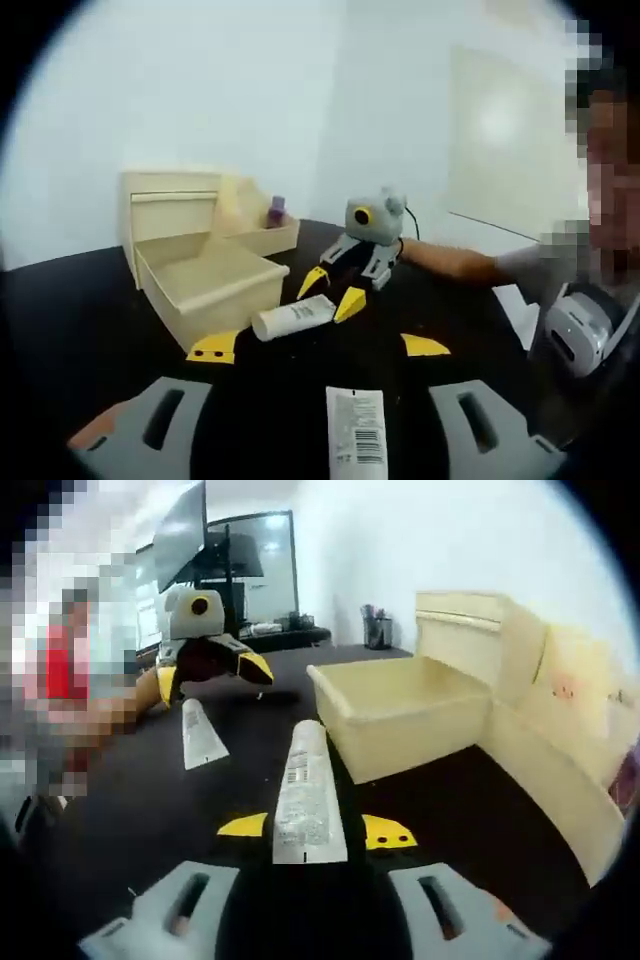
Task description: Open the drawer, pick up the cosmetic bottles from the table one by one, place them into the drawer, release the gripper, close the drawer, and move the gripper away
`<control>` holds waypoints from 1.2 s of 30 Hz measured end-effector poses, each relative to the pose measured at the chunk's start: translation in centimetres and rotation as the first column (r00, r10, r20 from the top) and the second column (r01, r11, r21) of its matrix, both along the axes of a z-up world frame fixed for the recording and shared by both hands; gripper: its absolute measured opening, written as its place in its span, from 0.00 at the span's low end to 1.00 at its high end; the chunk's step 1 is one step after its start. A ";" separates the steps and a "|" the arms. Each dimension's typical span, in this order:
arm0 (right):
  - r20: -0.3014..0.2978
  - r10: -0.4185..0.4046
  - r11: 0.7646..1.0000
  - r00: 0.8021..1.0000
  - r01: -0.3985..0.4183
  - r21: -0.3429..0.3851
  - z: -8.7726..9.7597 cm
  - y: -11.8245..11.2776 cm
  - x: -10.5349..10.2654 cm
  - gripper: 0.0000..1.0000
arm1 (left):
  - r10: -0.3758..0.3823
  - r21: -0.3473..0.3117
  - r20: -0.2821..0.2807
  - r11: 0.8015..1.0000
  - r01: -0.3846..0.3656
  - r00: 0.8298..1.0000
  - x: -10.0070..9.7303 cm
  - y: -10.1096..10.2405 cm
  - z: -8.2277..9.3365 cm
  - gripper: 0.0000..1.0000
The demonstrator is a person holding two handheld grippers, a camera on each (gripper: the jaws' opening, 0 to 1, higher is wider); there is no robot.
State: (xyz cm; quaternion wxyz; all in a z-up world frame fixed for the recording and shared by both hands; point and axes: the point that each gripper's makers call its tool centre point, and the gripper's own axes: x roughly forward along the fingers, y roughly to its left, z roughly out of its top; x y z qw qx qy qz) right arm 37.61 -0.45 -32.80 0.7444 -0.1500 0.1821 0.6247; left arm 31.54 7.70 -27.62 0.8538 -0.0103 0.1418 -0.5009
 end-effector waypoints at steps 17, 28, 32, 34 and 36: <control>0.127 0.084 0.996 0.988 -0.085 -0.004 2.6 1.4 -3.2 0.20 | 0.004 0.012 -0.005 1.000 -0.004 1.000 0.1 0.1 -0.4 0.61; 0.173 0.062 0.998 0.983 -0.061 -0.013 1.2 3.1 -3.3 0.20 | 0.005 0.020 0.003 1.000 -0.005 1.000 0.1 0.1 -0.4 0.60; 0.169 0.039 0.999 0.985 -0.039 -0.007 0.4 3.1 -3.2 0.20 | 0.005 0.023 0.005 1.000 -0.005 1.000 0.0 0.0 -0.4 0.60; 0.170 0.034 0.999 0.985 -0.033 -0.007 0.2 3.1 -3.2 0.16 | 0.006 0.023 0.005 1.000 -0.007 1.000 0.1 0.1 -0.4 0.60; 0.181 0.022 1.000 0.983 -0.023 0.006 0.4 3.2 -3.1 0.11 | 0.007 0.023 0.006 1.000 -0.007 1.000 0.1 0.1 -0.4 0.60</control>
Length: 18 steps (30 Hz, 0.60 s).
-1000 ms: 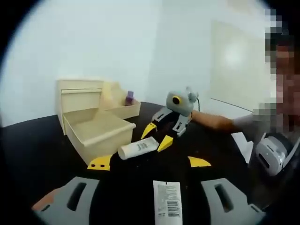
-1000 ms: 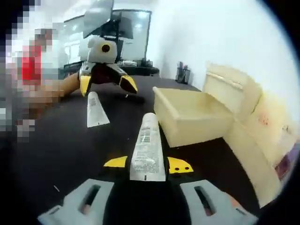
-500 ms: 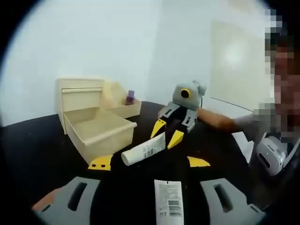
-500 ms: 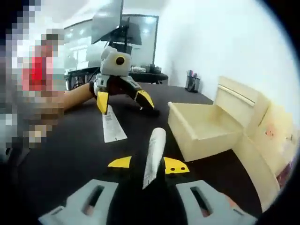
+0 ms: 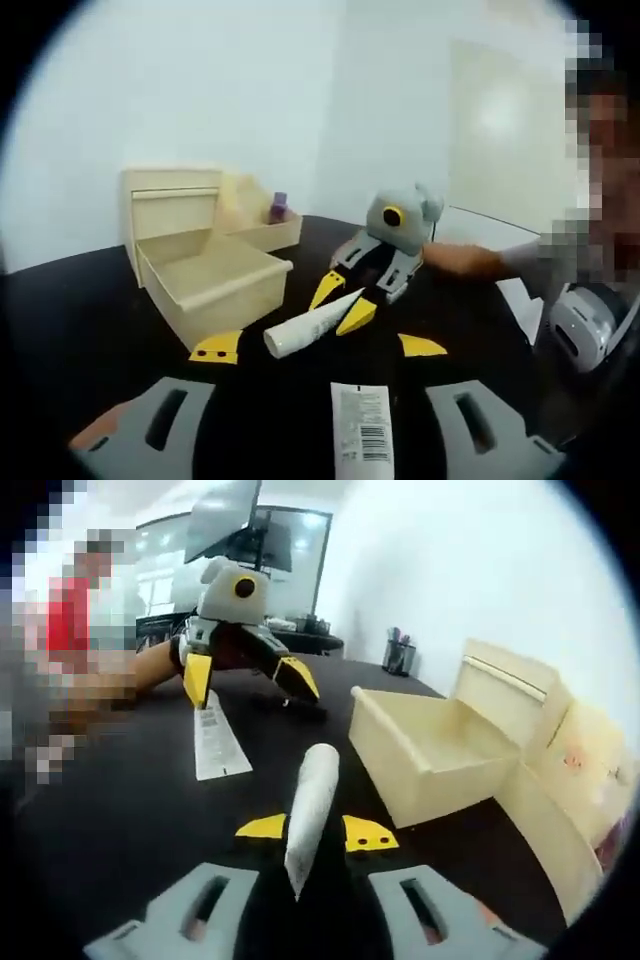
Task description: Open the drawer, pick up the cosmetic bottles from the table one by one, place them into the drawer, release the gripper, close the drawer, and move the gripper away
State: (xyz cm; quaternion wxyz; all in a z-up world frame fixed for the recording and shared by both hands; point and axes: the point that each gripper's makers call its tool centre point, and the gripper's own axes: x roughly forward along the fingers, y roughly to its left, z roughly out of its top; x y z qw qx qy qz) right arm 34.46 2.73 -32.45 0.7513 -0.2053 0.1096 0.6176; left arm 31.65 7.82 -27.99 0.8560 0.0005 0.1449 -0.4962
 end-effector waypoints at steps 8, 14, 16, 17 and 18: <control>0.089 0.010 1.000 0.996 -0.009 -0.006 1.3 0.2 0.5 0.07 | 0.014 -0.018 0.003 1.000 -0.014 1.000 0.1 0.1 0.5 0.59; 0.220 0.012 1.000 0.975 -0.016 0.016 4.1 0.6 0.3 0.07 | 0.044 -0.103 -0.002 0.994 -0.044 0.999 0.4 0.6 2.1 0.62; 0.284 -0.010 1.000 0.959 0.003 0.025 5.1 0.5 0.6 0.07 | 0.058 -0.137 -0.001 0.989 -0.058 0.998 0.6 0.8 2.8 0.64; 0.307 -0.016 0.999 0.951 0.005 0.036 5.5 0.5 0.6 0.07 | 0.067 -0.153 0.005 0.986 -0.066 0.998 0.8 1.0 3.1 0.65; 0.351 -0.029 0.999 0.936 0.014 0.046 6.1 0.5 0.7 0.07 | 0.074 -0.167 0.007 0.983 -0.071 0.997 0.9 1.2 3.4 0.65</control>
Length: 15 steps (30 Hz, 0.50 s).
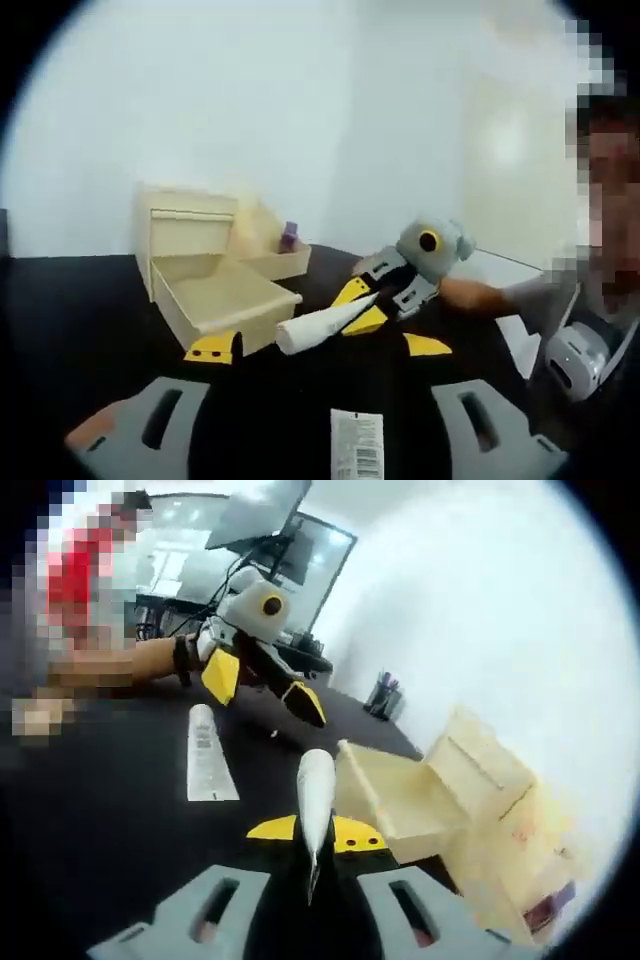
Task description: Open the drawer, pick up the cosmetic bottles from the table one by one, place them into the drawer, release the gripper, close the drawer, and move the gripper away
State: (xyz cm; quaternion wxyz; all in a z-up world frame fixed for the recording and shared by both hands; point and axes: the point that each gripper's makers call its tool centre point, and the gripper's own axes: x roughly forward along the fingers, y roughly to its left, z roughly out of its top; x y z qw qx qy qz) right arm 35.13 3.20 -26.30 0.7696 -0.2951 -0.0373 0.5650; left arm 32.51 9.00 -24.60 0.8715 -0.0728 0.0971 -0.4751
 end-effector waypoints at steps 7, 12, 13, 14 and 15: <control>0.424 -0.080 0.997 0.902 0.067 0.046 4.6 -0.3 -0.4 0.07 | -0.004 -0.125 0.029 0.992 0.008 1.000 -0.1 -0.6 2.2 0.69; 0.643 -0.079 0.997 0.762 0.071 0.039 6.3 0.1 -2.1 0.07 | -0.042 -0.223 0.024 0.974 0.046 0.999 -0.3 -2.1 3.6 0.74; 0.659 -0.077 0.997 0.748 0.068 0.039 6.5 0.2 -2.3 0.07 | -0.045 -0.249 0.023 0.967 0.050 0.999 -0.4 -2.2 4.0 0.74; 0.655 -0.079 0.997 0.751 0.072 0.038 6.3 0.3 -2.4 0.07 | -0.053 -0.269 0.013 0.962 0.055 0.998 -0.6 -2.4 4.2 0.74; 0.676 -0.084 0.996 0.732 0.072 0.047 6.7 0.2 -2.5 0.07 | -0.056 -0.271 0.000 0.961 0.054 0.998 -0.5 -2.4 4.2 0.75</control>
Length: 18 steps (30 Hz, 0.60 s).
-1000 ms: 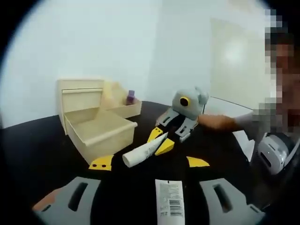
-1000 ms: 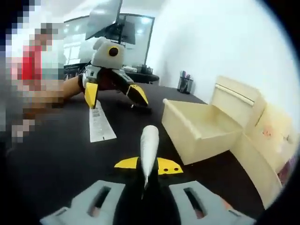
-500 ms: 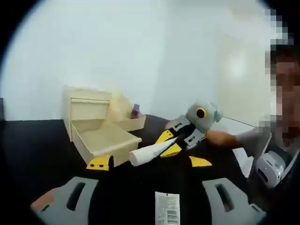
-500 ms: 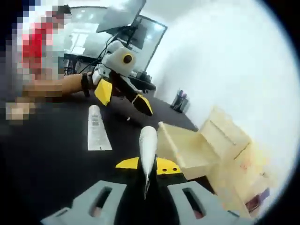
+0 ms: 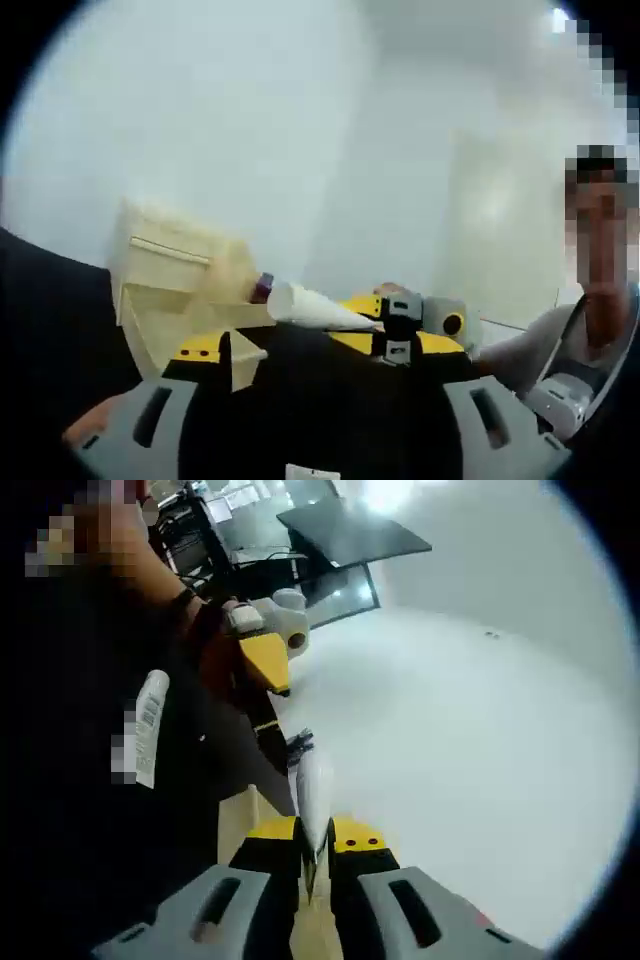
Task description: Open the drawer, pick up the cosmetic bottles from the table one by one, place them into the drawer, release the gripper, close the drawer, and move the gripper away
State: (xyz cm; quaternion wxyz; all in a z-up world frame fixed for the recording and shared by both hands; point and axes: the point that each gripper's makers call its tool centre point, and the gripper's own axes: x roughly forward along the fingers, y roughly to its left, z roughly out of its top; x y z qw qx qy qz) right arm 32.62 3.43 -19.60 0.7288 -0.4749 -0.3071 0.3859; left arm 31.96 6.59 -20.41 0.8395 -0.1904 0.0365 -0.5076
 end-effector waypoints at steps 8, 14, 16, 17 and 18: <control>0.268 -0.027 1.000 0.963 0.022 0.022 2.3 -0.6 -1.1 0.07 | -0.081 -0.196 -0.100 0.979 0.060 0.992 -0.8 -0.9 1.9 0.78; 0.387 -0.041 0.999 0.921 0.028 0.040 2.8 -0.9 -1.7 0.07 | -0.070 -0.225 -0.123 0.973 0.041 0.990 -0.6 -1.5 2.2 0.74; 0.408 -0.045 0.999 0.912 0.044 0.012 2.5 -0.8 -1.7 0.07 | -0.053 -0.244 -0.170 0.970 0.010 0.984 0.3 -1.4 2.1 0.72; 0.427 -0.038 0.999 0.904 0.036 0.011 2.4 -0.8 -1.9 0.07 | -0.064 -0.264 -0.166 0.964 0.018 0.984 0.2 -1.5 2.3 0.71; 0.434 -0.039 0.999 0.900 0.042 0.002 2.2 -0.8 -1.9 0.07 | -0.086 -0.300 -0.175 0.953 0.031 0.981 0.0 -1.6 2.6 0.70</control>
